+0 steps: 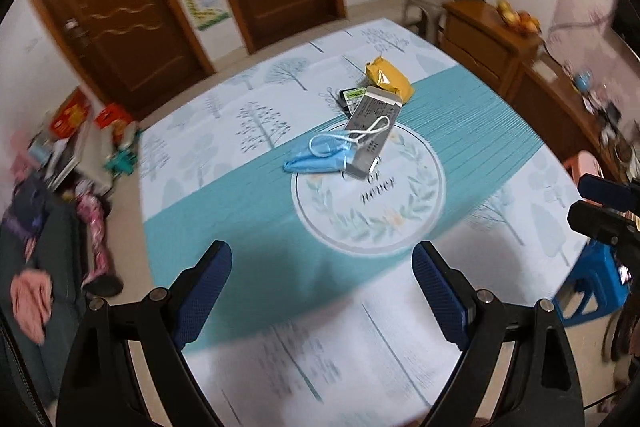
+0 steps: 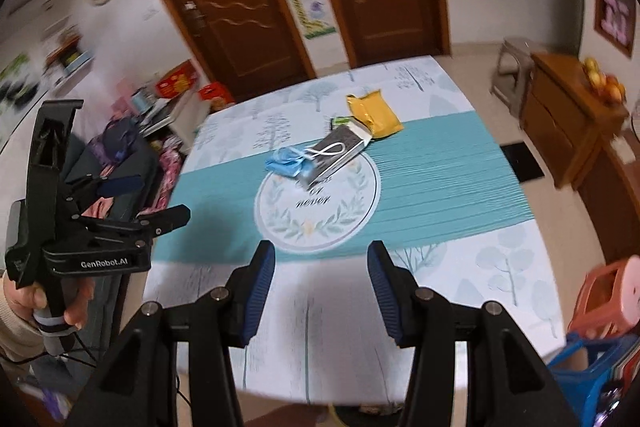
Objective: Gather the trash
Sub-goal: 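Raise both tools back above the table toward the mask and box, then grasp the blue face mask with the left gripper while the right gripper grasps the silver-white box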
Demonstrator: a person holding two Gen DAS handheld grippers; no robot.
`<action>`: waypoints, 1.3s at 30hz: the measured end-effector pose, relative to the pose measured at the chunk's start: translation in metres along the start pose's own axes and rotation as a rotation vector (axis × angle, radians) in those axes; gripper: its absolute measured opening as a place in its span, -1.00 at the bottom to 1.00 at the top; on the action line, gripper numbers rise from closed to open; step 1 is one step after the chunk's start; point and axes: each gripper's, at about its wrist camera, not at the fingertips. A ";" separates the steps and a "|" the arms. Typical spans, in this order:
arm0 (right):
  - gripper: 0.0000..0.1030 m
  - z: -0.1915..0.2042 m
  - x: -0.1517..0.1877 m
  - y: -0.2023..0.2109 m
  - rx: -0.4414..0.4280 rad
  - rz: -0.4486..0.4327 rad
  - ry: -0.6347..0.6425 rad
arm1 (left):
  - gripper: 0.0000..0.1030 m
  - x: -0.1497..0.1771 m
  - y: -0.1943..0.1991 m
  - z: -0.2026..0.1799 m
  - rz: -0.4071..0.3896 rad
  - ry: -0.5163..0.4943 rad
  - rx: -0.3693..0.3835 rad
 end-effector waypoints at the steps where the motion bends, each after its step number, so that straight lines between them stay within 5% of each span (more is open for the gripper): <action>1: -0.06 0.000 -0.004 -0.010 0.006 0.007 -0.020 | 0.76 -0.009 -0.015 0.005 0.015 -0.020 0.013; 12: -0.06 -0.005 -0.039 -0.116 0.082 0.096 -0.172 | 0.76 -0.065 -0.158 0.013 0.112 -0.226 0.111; 21: -0.06 -0.008 -0.047 -0.158 0.101 0.135 -0.207 | 0.72 -0.078 -0.215 0.008 0.145 -0.346 0.142; 29: -0.06 -0.007 -0.045 -0.177 0.090 0.164 -0.226 | -0.25 -0.086 -0.231 0.012 0.152 -0.421 0.213; 31: -0.06 -0.007 -0.046 -0.181 0.079 0.165 -0.237 | -0.72 -0.088 -0.232 0.015 0.144 -0.415 0.226; 39: -0.06 -0.022 -0.057 -0.198 0.024 0.133 -0.376 | -0.93 -0.086 -0.224 0.049 0.139 -0.228 0.278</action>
Point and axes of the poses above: each gripper's, at about its wrist camera, not at the fingertips, and y roughly against the way its jaws point, z to its left, x to its underside, and after that the axes turned 1 degree about -x, right-handed
